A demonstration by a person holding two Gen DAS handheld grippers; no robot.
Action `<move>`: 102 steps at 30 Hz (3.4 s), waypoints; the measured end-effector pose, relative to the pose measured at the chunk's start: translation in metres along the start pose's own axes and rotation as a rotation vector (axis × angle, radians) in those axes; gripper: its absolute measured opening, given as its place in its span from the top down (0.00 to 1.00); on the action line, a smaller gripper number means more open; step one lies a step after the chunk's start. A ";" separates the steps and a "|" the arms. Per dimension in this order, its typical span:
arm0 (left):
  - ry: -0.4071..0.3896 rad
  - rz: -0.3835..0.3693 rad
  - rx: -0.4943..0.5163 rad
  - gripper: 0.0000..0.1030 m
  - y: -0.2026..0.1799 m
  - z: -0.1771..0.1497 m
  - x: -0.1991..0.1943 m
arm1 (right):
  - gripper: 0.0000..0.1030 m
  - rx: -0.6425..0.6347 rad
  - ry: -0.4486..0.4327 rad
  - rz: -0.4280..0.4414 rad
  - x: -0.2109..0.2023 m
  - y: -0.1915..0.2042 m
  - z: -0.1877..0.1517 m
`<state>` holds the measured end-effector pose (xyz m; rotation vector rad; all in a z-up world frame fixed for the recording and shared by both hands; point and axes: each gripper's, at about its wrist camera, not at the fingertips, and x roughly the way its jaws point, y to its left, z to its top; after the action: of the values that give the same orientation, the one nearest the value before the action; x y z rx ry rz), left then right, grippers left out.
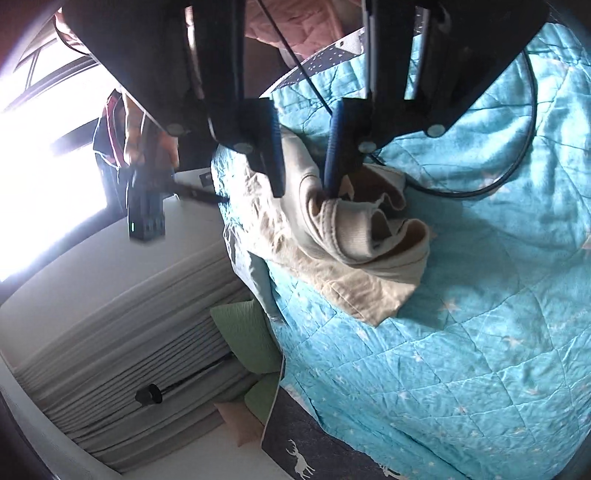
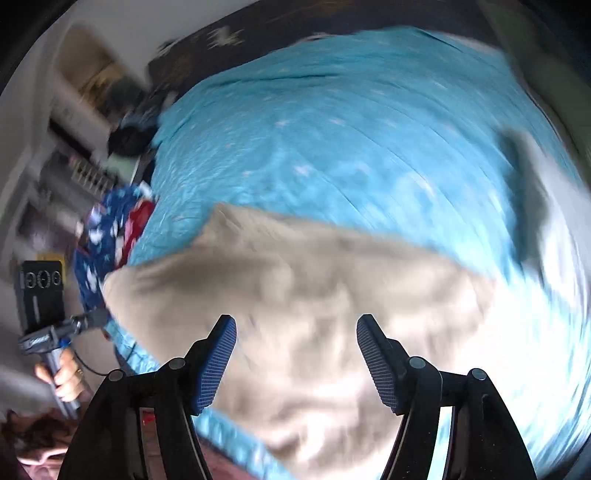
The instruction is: Fold small clothes
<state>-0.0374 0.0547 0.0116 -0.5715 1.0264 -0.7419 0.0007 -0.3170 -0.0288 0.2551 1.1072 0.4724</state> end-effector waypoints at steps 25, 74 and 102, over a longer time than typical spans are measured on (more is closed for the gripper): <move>0.268 0.177 0.066 0.50 -0.025 -0.035 0.075 | 0.87 0.450 -0.126 0.446 0.072 -0.084 -0.058; 0.471 0.216 0.123 0.55 -0.006 0.058 0.203 | 0.73 0.542 -0.073 0.529 0.048 -0.187 -0.069; 0.364 0.015 0.637 0.71 -0.101 -0.043 0.111 | 0.83 0.002 -0.338 0.333 -0.055 -0.100 -0.090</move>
<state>-0.0685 -0.0985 0.0065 0.1280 1.0481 -1.1231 -0.0771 -0.4338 -0.0664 0.5064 0.7358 0.6950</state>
